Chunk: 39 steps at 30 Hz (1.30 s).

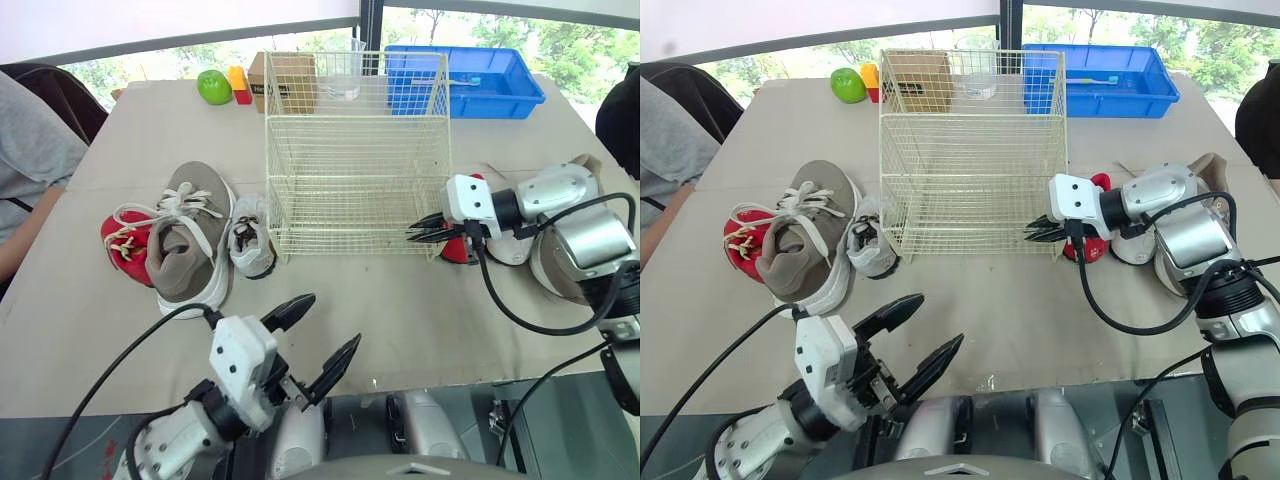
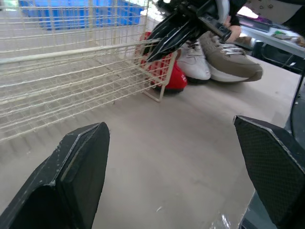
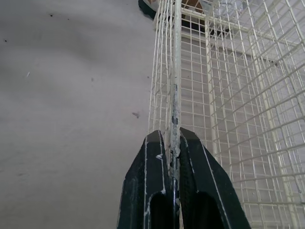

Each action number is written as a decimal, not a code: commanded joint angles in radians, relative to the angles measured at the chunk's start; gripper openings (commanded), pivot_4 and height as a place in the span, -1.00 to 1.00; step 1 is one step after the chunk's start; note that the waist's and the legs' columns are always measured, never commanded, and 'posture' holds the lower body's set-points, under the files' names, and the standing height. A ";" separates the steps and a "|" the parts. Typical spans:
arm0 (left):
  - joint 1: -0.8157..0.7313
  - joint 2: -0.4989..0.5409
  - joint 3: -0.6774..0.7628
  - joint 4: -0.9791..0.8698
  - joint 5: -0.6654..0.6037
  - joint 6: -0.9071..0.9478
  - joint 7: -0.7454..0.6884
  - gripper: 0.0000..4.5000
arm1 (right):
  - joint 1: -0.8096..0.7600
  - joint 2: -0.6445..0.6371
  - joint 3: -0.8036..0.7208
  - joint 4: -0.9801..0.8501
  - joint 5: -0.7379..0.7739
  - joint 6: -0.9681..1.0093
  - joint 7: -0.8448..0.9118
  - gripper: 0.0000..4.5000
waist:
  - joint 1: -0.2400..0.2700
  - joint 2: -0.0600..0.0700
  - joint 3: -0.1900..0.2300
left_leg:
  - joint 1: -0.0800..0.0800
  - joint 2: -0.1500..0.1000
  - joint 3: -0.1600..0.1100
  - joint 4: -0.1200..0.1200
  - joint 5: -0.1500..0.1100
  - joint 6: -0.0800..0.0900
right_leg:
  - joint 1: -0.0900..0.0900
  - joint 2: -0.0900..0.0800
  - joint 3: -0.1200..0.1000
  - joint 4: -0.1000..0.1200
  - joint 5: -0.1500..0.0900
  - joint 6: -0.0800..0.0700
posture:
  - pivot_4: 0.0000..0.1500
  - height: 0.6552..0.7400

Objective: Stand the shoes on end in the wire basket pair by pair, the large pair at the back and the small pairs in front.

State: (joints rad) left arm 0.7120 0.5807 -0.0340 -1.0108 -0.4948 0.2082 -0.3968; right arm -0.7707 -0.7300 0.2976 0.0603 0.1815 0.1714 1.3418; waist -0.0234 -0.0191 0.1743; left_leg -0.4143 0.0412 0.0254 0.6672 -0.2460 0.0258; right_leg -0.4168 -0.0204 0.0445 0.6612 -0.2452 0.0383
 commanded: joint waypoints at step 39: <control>-0.149 -0.083 0.674 0.224 -0.346 0.235 0.205 1.00 | 0.332 0.214 -0.181 -0.584 0.422 0.250 -0.353 0.87 | 0.011 -0.003 -0.001 | 0.001 -0.002 -0.003 0.003 0.000 0.000 | 0.003 0.000 -0.003 0.001 0.000 0.000 | 1.00 1.00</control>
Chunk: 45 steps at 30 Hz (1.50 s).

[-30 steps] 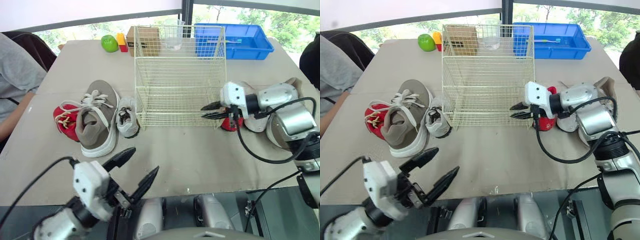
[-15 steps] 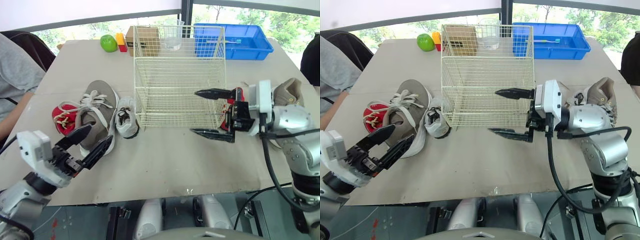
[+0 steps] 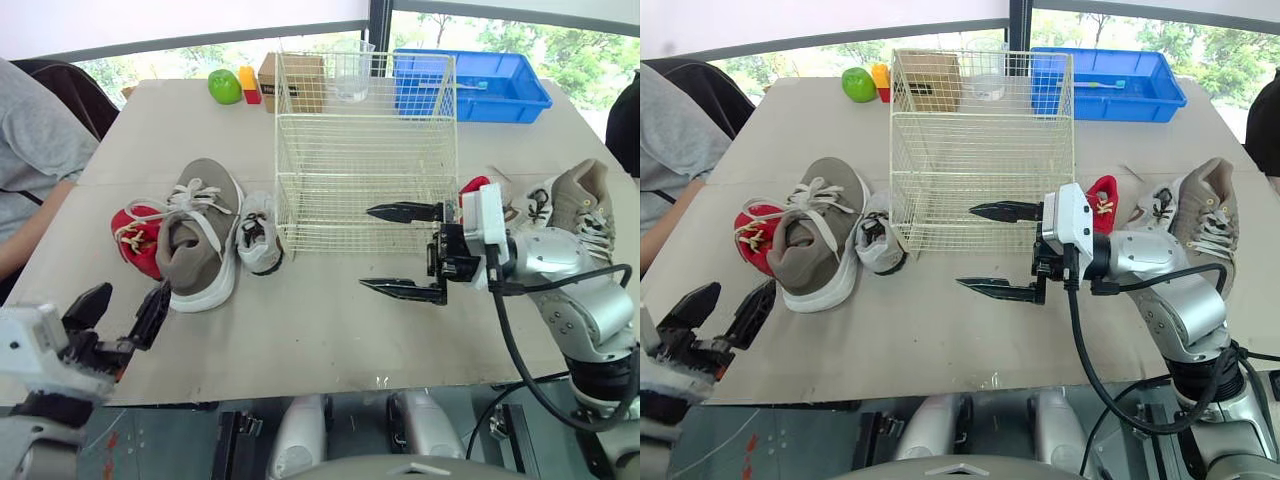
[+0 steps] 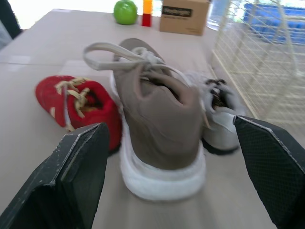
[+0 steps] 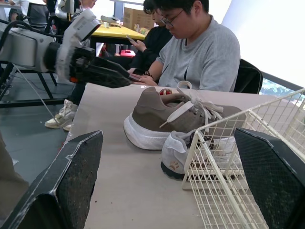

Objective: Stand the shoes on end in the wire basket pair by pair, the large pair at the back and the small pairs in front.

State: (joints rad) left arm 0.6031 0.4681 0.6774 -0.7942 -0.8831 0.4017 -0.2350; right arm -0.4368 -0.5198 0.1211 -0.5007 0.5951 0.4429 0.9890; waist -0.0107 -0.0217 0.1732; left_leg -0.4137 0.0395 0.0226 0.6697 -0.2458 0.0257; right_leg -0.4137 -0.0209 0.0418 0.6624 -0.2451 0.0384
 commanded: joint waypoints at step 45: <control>-0.895 0.122 -0.133 0.090 0.073 0.160 0.246 -0.68 | -0.185 -0.020 -0.158 0.054 0.145 0.198 -0.212 0.91 | 0.003 -0.004 0.001 | -0.001 -0.001 -0.002 0.000 0.000 0.000 | 0.001 -0.001 -0.001 0.000 0.003 0.005 | 1.00 1.00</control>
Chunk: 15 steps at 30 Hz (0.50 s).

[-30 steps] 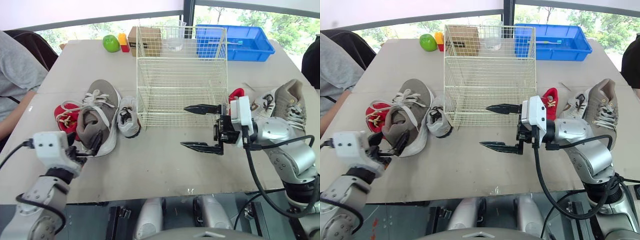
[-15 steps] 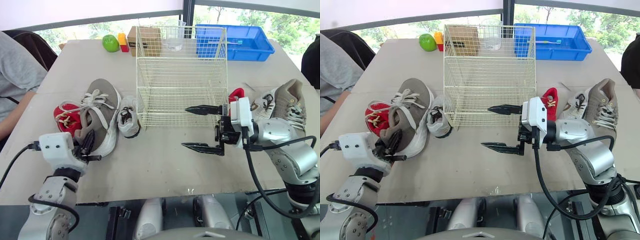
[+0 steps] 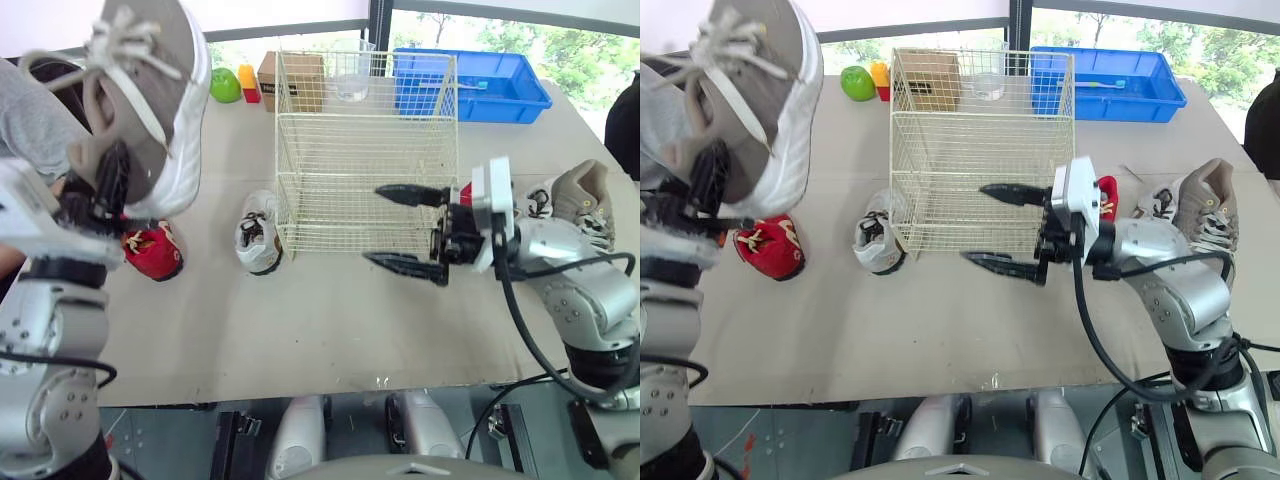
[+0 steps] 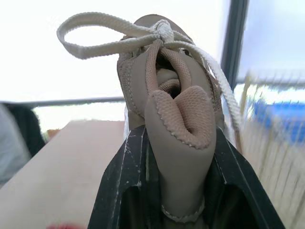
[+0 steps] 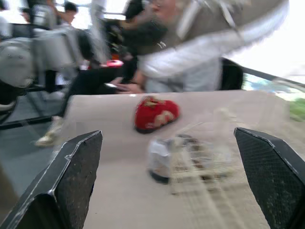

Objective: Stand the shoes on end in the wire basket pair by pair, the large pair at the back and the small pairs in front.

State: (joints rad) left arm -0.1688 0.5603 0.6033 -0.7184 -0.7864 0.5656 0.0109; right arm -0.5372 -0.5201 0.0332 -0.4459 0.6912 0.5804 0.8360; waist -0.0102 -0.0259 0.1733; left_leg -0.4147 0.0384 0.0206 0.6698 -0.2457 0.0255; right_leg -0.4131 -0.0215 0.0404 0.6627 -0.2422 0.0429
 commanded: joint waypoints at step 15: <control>-0.743 0.142 -0.572 0.736 0.404 -0.760 -0.931 -0.68 | -0.703 -0.477 -0.198 0.222 0.198 0.502 -0.088 0.91 | -0.003 0.006 0.005 | -0.006 0.000 0.008 -0.003 0.000 0.000 | -0.009 0.004 0.000 0.000 0.000 -0.001 | 1.00 1.00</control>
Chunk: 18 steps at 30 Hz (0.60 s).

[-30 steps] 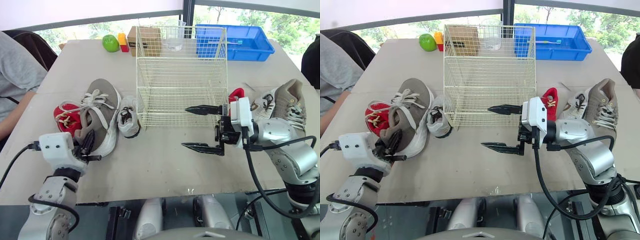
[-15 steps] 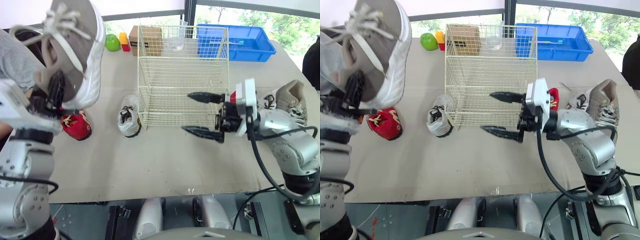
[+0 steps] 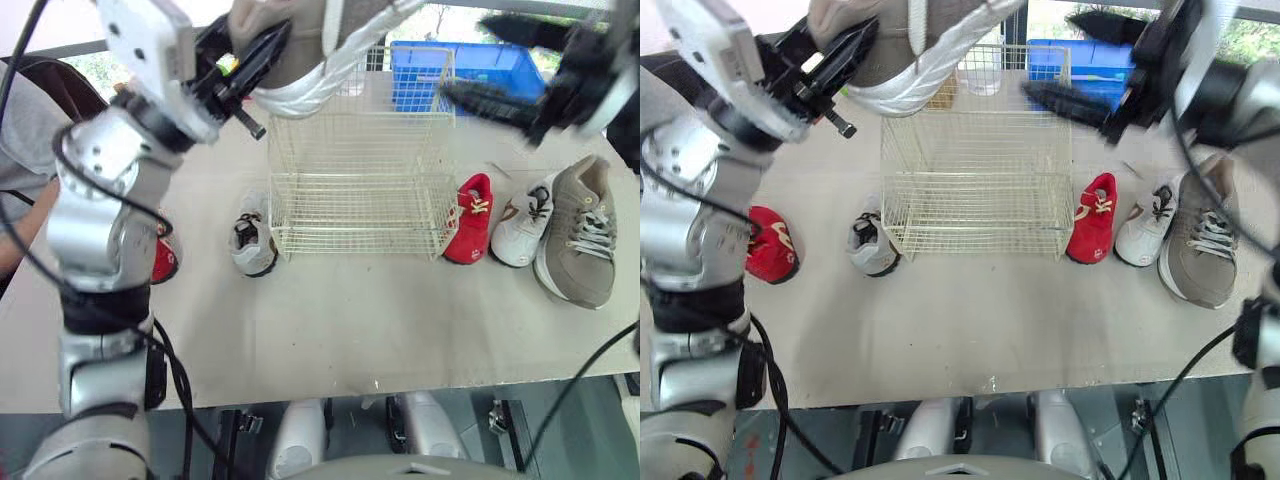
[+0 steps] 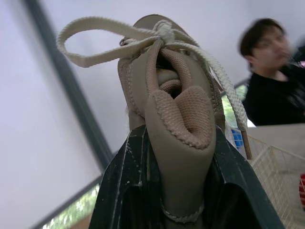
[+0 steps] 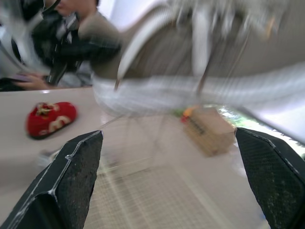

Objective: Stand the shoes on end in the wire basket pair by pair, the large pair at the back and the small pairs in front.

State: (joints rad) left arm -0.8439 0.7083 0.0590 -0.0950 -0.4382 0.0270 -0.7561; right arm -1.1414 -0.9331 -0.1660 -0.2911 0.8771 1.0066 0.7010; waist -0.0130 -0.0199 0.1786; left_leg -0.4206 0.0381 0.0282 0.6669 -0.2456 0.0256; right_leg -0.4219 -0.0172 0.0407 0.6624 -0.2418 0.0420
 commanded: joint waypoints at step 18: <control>-0.533 -0.217 -0.058 0.781 -0.038 -1.007 -0.824 -0.68 | -0.485 -0.226 0.711 0.379 -0.548 -0.157 0.908 0.91 | 0.001 0.006 0.002 | -0.031 0.001 0.008 0.010 -0.001 0.001 | -0.028 -0.002 0.003 0.002 0.002 0.004 | 1.00 1.00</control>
State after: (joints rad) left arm -1.3242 0.4915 -0.0746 0.6922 -0.3943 -0.9277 -1.5879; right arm -1.6084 -1.1411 0.5358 0.0721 0.3683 0.8862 1.5360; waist -0.0121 -0.0143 0.1807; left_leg -0.4517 0.0389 0.0358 0.6770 -0.2461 0.0268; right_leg -0.4501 -0.0190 0.0435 0.6644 -0.2396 0.0463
